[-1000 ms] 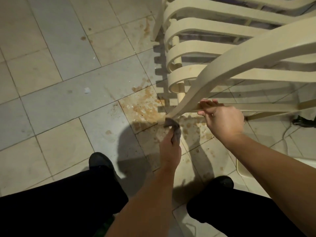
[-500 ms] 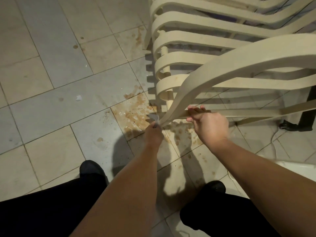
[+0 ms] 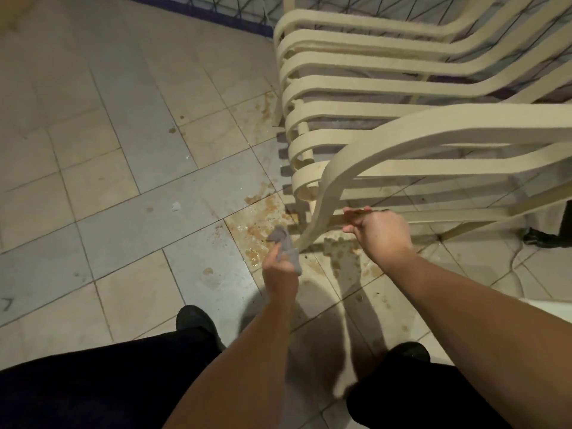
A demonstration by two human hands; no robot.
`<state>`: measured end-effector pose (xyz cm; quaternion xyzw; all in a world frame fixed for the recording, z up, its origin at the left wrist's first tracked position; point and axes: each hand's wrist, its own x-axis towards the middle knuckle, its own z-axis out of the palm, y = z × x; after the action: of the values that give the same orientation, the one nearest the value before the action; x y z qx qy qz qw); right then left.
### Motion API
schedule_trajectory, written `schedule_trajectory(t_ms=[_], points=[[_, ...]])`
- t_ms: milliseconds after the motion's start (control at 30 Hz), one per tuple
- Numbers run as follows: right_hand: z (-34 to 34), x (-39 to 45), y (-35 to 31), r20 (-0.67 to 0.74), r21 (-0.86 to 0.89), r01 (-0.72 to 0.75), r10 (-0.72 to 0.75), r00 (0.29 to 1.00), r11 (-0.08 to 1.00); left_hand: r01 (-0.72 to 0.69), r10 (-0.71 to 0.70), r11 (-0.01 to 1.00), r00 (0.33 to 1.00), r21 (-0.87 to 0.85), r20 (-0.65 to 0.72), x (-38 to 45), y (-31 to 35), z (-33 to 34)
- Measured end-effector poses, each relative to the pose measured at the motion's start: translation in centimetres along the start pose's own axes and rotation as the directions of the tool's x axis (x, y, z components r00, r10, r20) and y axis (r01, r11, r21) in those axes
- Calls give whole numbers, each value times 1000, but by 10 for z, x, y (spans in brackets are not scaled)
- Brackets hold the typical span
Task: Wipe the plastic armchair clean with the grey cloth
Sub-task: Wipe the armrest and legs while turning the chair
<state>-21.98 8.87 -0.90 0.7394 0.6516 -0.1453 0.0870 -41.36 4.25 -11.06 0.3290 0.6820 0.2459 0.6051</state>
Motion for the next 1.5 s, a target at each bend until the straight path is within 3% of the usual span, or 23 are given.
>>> schedule_trajectory(t_ms=[100,167,233,400,467,567,633,733,800,867,967,1033,1133,1233,1333,1433,1500], points=[[5,3,2,-14,-15,-1,1,1000,1000,-167,167,986,985,-5,47,5,36,14],[5,3,2,-9,-9,-4,4,1000,1000,-131,130,991,991,-18,-42,-8,55,24],[6,1,2,-26,-7,7,-7,1000,1000,-114,108,975,993,-189,-42,-33,72,22],[7,-2,5,0,60,17,-17,1000,998,-132,146,959,989,-250,37,-68,77,-13],[6,-6,7,-41,253,-1,11,999,967,-109,125,961,991,-253,49,-73,78,-23],[-2,-43,1,-208,730,28,183,961,683,-29,48,949,997,-313,53,-79,79,-34],[-3,-72,-13,-179,900,59,241,954,431,15,29,933,993,-359,116,-87,85,-34],[3,-101,-41,31,996,-28,-33,999,87,48,46,946,960,-322,277,-99,101,-30],[14,-105,-52,61,998,-62,-94,994,-8,30,35,986,925,-163,379,-104,111,-32],[25,-109,-55,102,994,-102,-12,995,-47,-65,-2,986,919,157,394,-101,122,-42],[46,-110,-51,248,969,-243,182,951,-50,-229,68,791,954,568,291,-86,144,-61],[68,-106,-45,432,902,-413,259,864,-125,-310,211,724,950,616,230,-78,164,-66],[98,-96,-42,633,759,-541,216,743,-363,-472,327,677,881,565,343,-73,190,-58],[104,-89,-47,645,757,-573,226,730,-314,-560,334,582,826,590,454,-73,200,-47],[97,-71,-62,633,762,-556,203,747,-331,-571,380,481,820,665,429,-70,205,-40],[79,-33,-91,575,783,-437,247,780,-444,-557,417,414,819,720,394,-68,208,-37],[68,-25,-109,518,808,-298,372,770,-508,-553,430,398,817,732,384,-67,206,-35]])
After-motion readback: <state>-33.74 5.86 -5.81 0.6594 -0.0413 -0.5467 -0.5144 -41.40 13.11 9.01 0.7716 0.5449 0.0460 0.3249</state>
